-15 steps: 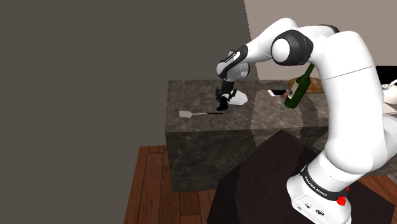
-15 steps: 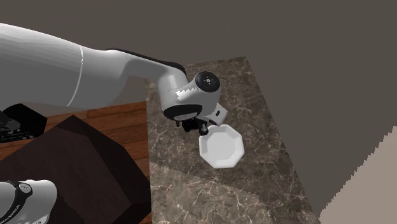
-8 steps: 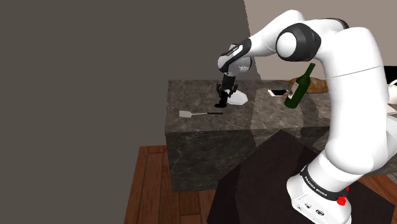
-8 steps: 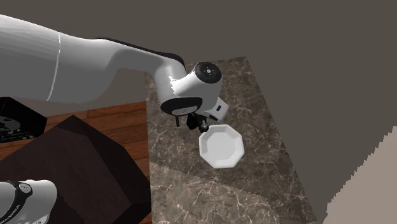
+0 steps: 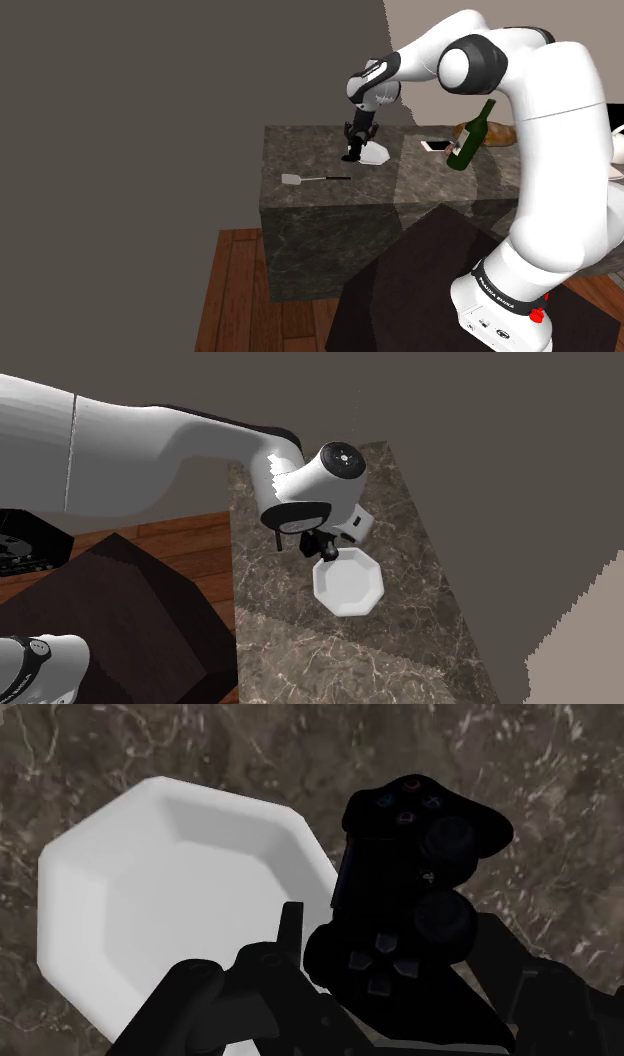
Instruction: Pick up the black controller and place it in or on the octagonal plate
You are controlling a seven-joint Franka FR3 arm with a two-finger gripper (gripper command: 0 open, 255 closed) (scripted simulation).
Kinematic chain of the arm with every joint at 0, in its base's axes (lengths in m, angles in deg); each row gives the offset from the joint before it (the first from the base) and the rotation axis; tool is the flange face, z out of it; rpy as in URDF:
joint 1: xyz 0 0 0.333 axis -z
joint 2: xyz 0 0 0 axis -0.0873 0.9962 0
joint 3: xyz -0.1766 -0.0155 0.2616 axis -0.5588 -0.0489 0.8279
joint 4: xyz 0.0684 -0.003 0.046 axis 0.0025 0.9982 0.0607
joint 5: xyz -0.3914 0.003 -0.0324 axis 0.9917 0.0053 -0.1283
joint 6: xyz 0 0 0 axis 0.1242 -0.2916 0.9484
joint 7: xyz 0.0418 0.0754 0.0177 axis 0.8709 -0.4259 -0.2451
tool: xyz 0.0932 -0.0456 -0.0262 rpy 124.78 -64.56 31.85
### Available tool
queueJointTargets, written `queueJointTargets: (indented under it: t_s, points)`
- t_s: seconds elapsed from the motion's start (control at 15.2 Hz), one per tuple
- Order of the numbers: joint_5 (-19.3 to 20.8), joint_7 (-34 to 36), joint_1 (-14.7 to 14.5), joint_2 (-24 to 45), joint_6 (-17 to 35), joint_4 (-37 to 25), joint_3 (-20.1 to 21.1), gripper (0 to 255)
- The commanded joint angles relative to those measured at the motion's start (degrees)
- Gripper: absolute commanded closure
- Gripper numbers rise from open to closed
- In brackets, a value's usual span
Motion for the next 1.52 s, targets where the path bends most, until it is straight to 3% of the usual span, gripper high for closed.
queueJointTargets:
  t_s: [0.0,0.33,0.46,1.45]
  points:
    - [-0.2,-1.9,2.1,2.3,-1.5,-3.6,-0.2,255]
    - [-0.3,-5.5,7.2,9.4,-7.3,-16.2,-0.6,255]
    - [-0.3,-6.9,9.8,14.0,-11.0,-24.4,-0.6,255]
    - [-1.0,-7.3,10.3,20.6,-6.4,-26.4,0.1,255]
